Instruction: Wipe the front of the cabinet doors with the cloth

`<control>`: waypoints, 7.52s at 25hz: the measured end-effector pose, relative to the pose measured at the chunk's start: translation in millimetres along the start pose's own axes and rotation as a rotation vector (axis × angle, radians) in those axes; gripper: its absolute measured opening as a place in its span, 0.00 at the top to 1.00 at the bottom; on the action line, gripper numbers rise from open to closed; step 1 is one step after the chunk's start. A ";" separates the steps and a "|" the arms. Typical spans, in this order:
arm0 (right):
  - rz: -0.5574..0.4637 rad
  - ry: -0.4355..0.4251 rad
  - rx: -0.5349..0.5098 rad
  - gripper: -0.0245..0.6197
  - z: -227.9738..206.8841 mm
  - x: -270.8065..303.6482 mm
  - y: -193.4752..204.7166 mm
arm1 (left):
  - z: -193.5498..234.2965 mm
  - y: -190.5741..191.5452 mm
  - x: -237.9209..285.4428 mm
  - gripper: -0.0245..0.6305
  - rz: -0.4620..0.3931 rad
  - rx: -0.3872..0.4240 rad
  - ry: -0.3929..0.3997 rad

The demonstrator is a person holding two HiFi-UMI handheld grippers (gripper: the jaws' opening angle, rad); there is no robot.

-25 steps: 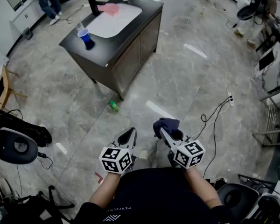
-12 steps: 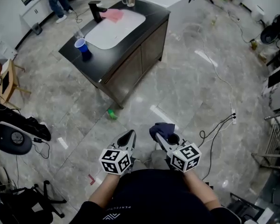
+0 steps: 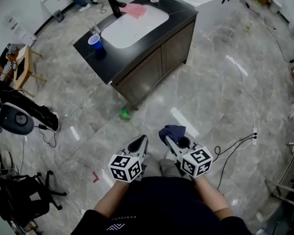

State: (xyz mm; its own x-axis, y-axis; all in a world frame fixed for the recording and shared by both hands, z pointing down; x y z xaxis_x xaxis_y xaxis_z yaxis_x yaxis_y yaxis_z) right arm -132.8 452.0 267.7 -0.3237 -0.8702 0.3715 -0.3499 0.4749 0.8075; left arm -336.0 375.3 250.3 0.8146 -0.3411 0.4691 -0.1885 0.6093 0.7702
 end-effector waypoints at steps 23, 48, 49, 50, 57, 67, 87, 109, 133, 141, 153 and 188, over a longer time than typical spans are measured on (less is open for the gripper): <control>0.191 -0.083 -0.111 0.77 0.4 123.9 -34.1 | 106.9 -26.9 28.4 0.95 -0.077 -0.140 -0.095; 0.339 -0.332 -0.225 0.77 -3.6 283.6 -21.8 | 193.8 -19.8 48.8 0.95 -0.146 -0.232 -0.324; 0.345 -0.344 -0.228 0.77 -6.4 289.7 -21.0 | 194.3 -17.8 51.1 0.95 -0.144 -0.239 -0.337; 0.350 -0.357 -0.230 0.77 -8.4 296.2 -20.4 | 195.3 -16.2 53.1 0.95 -0.142 -0.247 -0.348; 0.375 -0.429 -0.262 0.77 -16.9 341.4 -19.6 | 210.4 -8.5 67.3 0.95 -0.158 -0.300 -0.437; 0.368 -0.485 -0.301 0.77 -40.5 391.5 -34.6 | 233.1 -27.7 110.0 0.95 -0.188 -0.328 -0.498; 0.314 -0.396 -0.328 0.77 -203.3 419.9 -112.9 | 211.1 -84.7 260.8 0.95 -0.150 -0.278 -0.432; 0.281 -0.254 -0.271 0.77 -287.2 388.3 -133.9 | 191.9 -87.1 323.9 0.95 -0.137 -0.253 -0.378; 0.423 -0.473 -0.342 0.77 -86.7 401.0 3.4 | 242.0 14.3 143.7 0.95 -0.193 -0.360 -0.564; 0.426 -0.467 -0.348 0.77 -63.4 414.0 27.7 | 254.3 36.4 120.3 0.95 -0.165 -0.325 -0.583; 0.391 -0.452 -0.369 0.77 -77.3 437.4 21.2 | 262.6 32.4 152.0 0.95 -0.193 -0.351 -0.563; 0.300 -0.208 -0.340 0.77 -308.0 444.2 -86.3 | 232.2 -35.1 348.4 0.95 -0.118 -0.286 -0.401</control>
State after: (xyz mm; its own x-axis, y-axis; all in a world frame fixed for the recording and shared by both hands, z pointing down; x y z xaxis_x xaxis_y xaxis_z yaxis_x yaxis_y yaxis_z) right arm 24.4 -15.9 504.3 -0.5467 -0.6407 0.5391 0.0811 0.6003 0.7956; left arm -172.9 68.8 487.1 0.5355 -0.6333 0.5587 0.0957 0.7028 0.7049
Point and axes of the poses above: the fingertips, and each gripper's own axes: x forward along the fingers, z to its left, y out of its underside, the point moved 10 cm from there along -x, backward along the fingers, and after that the axes turned 6 degrees about y, right-handed, at the moved point
